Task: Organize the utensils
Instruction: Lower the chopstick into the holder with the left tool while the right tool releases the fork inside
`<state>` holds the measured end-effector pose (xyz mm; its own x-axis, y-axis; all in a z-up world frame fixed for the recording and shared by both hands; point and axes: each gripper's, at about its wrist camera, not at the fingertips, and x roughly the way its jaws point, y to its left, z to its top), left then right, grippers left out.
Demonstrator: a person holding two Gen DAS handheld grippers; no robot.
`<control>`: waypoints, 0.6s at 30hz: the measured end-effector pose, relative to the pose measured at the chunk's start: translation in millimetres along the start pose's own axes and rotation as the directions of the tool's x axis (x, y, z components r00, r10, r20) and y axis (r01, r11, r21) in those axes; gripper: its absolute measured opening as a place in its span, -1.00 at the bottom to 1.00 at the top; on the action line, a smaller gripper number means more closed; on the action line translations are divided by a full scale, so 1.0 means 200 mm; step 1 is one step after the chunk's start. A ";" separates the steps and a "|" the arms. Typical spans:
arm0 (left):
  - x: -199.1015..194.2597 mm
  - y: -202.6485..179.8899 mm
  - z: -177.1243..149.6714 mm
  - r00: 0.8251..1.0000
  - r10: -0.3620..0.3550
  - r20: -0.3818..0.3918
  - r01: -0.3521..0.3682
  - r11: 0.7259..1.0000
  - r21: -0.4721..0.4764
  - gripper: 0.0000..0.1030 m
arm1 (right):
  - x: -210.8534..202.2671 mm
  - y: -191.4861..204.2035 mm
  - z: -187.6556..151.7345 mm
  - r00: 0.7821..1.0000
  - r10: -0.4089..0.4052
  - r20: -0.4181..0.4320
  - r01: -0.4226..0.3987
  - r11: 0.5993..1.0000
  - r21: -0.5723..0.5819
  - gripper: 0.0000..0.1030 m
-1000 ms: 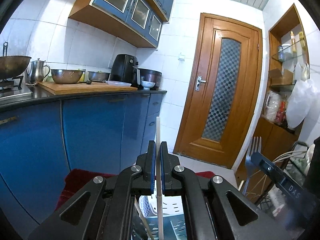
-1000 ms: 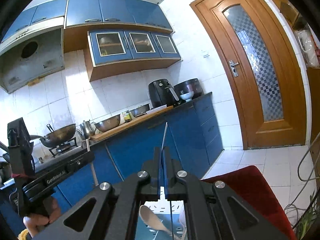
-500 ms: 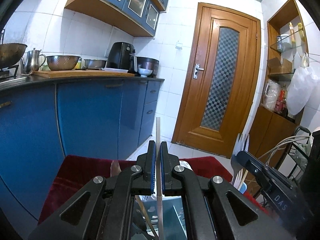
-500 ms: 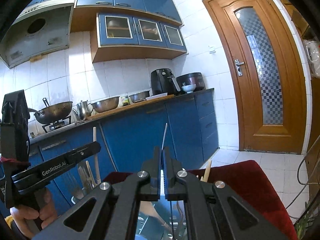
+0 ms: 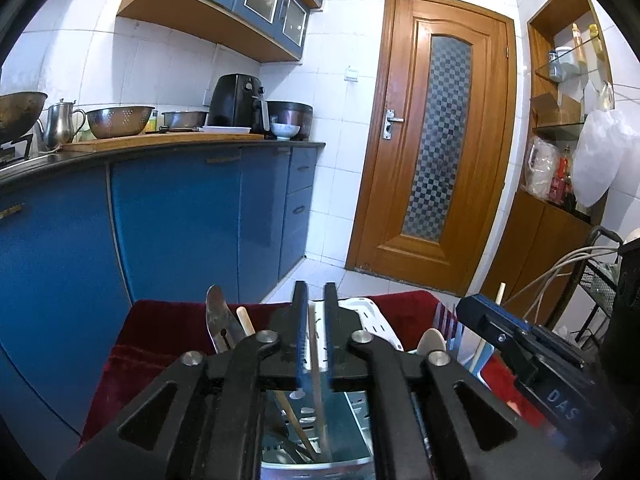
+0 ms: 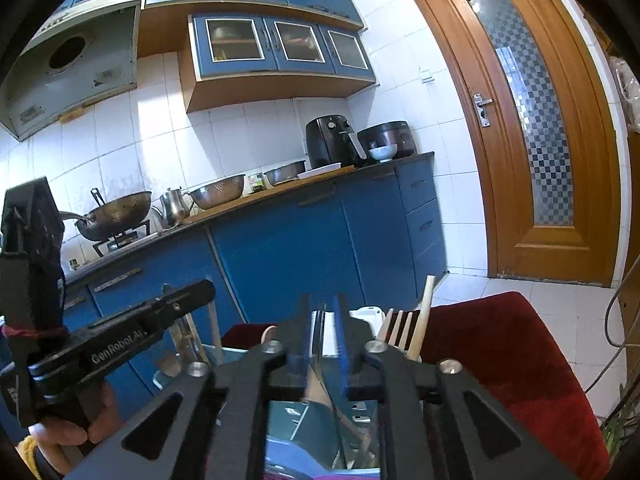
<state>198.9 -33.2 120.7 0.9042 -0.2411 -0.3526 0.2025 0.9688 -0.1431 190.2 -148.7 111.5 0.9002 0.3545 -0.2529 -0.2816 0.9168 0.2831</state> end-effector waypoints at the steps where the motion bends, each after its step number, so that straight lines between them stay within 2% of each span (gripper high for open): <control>1: -0.01 0.00 0.00 1.000 -0.002 0.000 0.002 1.000 -0.003 -0.67 | -0.01 0.00 0.00 1.000 0.001 0.004 -0.001 1.000 0.002 -0.66; 8: -0.05 -0.01 0.01 1.000 0.007 -0.013 -0.007 1.000 -0.028 -0.66 | -0.08 0.03 0.04 1.000 0.008 0.016 -0.008 1.000 0.001 -0.66; 18: -0.20 -0.03 0.01 1.000 0.003 -0.029 -0.004 0.999 -0.040 -0.66 | -0.18 0.09 0.05 1.000 -0.004 -0.012 0.004 1.000 0.004 -0.66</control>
<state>162.1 -30.0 137.4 0.8933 -0.2400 -0.3801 0.1837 0.9666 -0.1787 155.7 -147.1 133.9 0.8973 0.3532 -0.2648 -0.2768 0.9175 0.2856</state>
